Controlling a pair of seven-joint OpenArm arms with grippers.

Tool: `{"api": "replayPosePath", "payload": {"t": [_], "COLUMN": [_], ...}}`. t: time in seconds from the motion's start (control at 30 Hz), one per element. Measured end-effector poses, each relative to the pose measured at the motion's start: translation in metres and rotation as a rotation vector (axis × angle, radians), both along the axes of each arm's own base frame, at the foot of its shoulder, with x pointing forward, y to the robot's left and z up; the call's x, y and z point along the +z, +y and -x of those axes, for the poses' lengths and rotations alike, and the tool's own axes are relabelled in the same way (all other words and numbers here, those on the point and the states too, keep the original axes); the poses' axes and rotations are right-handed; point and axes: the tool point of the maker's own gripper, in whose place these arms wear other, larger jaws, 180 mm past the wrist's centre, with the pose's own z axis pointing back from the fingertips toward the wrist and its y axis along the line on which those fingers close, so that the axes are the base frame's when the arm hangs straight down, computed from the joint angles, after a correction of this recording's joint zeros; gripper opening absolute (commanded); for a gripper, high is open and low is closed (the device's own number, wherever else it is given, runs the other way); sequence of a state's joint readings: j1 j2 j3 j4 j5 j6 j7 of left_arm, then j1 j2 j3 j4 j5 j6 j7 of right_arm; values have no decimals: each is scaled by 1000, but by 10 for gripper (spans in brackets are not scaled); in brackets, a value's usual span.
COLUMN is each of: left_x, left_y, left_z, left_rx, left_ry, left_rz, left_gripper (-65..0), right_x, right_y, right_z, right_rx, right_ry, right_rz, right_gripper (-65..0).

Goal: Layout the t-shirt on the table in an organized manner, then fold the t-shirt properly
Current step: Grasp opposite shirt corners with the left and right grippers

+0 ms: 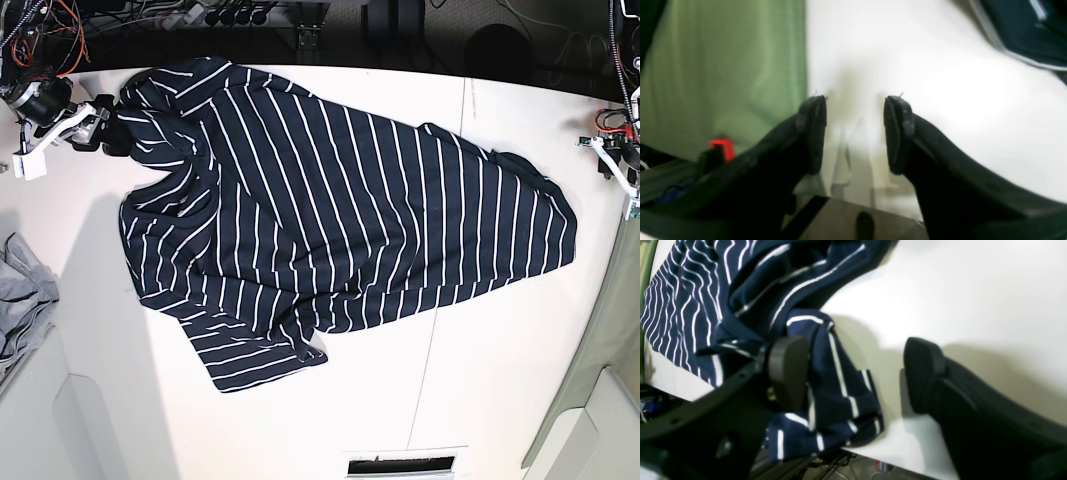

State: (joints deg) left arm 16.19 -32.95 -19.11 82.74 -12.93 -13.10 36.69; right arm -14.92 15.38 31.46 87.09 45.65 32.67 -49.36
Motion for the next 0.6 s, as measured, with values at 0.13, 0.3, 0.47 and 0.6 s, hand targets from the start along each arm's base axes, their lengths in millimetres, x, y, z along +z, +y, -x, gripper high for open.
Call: {"api": "replayPosePath", "payload": {"t": [0.13,0.3,0.47,0.6], "left_x": [2,0,-12,-17], "left_y": [-25,-94,-137,-153], "left_z": [-7,-10,-5,-3], "left_rx": [-33,-127,-160,-158], "left_ry": [-49,-76,-86,-98], "left_rz": [214,580,717,763], "left_gripper": [-345,-345,-344,-325], "right_x": [0,0,-1,-1], "right_y": [0,0,1,1], "right_z": [0,1,1,1], "right_rx": [0,2,3,5], "right_ry": [0,3,6,8], "right_rz": [-1,-1,-1,-2], "right_gripper": [-205,-205,-205,-205]}}
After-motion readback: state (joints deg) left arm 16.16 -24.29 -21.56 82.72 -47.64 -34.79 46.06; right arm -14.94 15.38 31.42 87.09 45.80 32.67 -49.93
